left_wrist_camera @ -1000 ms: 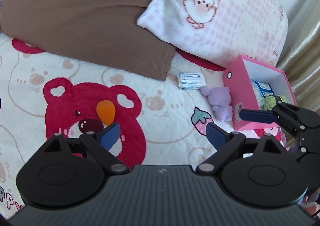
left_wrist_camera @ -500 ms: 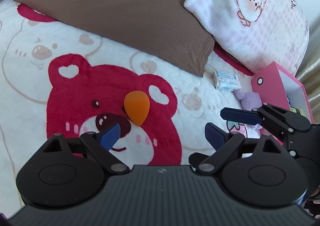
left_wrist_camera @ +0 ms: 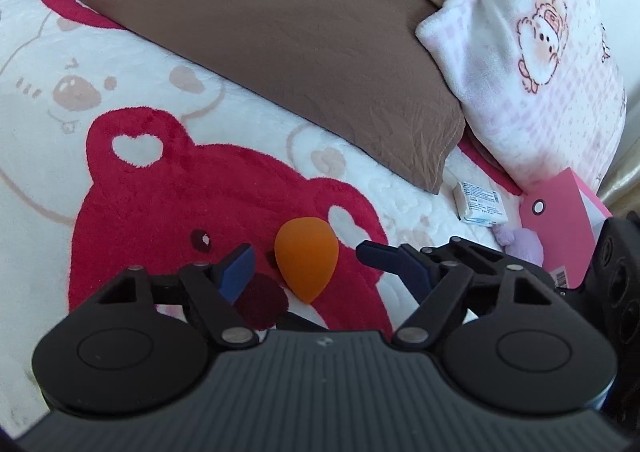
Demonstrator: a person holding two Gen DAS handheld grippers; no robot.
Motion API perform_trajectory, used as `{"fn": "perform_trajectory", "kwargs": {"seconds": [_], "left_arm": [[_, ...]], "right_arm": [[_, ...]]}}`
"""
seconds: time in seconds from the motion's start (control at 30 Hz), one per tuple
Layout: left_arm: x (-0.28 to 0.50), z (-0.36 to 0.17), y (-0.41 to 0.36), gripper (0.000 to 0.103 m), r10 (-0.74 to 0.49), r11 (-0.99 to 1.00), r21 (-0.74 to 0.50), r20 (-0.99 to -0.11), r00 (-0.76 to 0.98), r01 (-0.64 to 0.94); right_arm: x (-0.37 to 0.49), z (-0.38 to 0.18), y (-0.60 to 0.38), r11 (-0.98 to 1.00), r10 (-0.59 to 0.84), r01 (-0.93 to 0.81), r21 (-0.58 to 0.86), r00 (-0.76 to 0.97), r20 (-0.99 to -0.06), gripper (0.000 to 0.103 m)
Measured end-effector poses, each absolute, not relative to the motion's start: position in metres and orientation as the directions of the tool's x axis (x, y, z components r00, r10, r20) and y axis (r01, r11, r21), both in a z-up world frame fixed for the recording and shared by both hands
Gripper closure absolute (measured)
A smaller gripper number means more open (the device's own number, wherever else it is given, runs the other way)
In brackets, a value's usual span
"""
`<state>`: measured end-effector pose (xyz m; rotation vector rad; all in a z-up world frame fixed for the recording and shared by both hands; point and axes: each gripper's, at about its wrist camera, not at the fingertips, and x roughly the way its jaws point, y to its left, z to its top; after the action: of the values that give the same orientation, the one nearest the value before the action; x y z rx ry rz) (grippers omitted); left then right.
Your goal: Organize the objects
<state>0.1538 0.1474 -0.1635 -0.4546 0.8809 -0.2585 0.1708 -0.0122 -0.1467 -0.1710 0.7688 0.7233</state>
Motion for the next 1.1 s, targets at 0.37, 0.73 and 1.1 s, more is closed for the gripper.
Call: {"fn": "perform_trajectory", "kwargs": {"seconds": [0.37, 0.73, 1.1], "left_arm": [[0.151, -0.171, 0.137, 0.069, -0.407, 0.883, -0.463, -0.682, 0.608, 0.072], [0.128, -0.165, 0.101, 0.070, -0.412, 0.891, -0.444, -0.696, 0.588, 0.099], [0.104, -0.153, 0.061, 0.071, -0.441, 0.890, -0.424, -0.711, 0.548, 0.166]], "right_arm": [[0.176, -0.157, -0.015, 0.784, 0.501, -0.609, 0.122, 0.503, -0.704, 0.068], [0.142, -0.145, -0.041, 0.812, 0.447, -0.580, 0.064, 0.549, -0.706, 0.068], [0.108, -0.138, -0.080, 0.839, 0.433, -0.537, 0.086, 0.563, -0.704, 0.068]]}}
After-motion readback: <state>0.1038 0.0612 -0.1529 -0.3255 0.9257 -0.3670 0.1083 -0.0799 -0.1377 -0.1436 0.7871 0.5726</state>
